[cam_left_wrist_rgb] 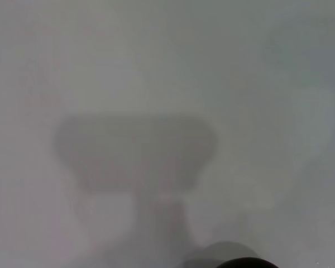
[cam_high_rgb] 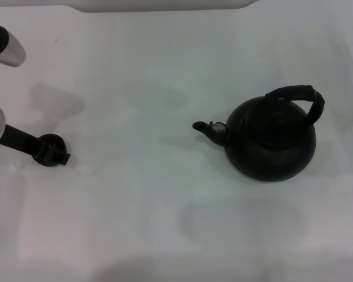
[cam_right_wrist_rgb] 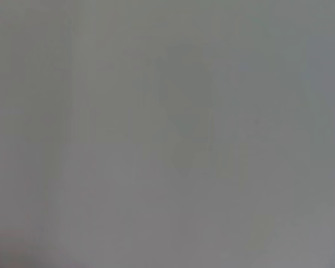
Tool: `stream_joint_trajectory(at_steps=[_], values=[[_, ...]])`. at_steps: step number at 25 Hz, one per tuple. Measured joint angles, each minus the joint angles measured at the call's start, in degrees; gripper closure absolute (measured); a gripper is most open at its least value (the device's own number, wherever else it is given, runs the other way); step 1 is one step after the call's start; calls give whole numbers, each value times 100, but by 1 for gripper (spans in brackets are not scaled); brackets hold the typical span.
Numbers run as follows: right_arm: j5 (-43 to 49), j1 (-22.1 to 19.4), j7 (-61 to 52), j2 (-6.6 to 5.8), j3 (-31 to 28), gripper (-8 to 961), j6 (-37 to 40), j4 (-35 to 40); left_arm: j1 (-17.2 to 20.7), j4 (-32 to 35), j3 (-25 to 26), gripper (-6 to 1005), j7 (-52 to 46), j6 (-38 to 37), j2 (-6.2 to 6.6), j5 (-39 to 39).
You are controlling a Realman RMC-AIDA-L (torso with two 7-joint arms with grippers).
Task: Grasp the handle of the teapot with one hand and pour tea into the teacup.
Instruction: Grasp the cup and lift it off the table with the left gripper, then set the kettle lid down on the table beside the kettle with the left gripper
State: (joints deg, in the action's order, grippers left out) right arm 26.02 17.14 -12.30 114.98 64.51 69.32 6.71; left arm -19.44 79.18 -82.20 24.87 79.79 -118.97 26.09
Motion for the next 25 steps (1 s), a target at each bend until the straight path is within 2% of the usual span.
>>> stream_joint_trajectory(at_steps=[12, 15, 19, 25], values=[[0, 16, 0, -21, 0, 108, -39, 23, -112, -25, -7, 306, 41, 40, 6, 8], [0, 37, 0, -20, 0, 109, -77, 24, -238, -26, -6, 306, 83, 50, 12, 30], [4, 72, 0, -19, 0, 109, -123, 24, -592, -95, -6, 306, 87, 56, 11, 49], [11, 78, 0, -1, 0, 109, -125, 24, -1429, -782, -146, 305, 49, 30, 1, 416]])
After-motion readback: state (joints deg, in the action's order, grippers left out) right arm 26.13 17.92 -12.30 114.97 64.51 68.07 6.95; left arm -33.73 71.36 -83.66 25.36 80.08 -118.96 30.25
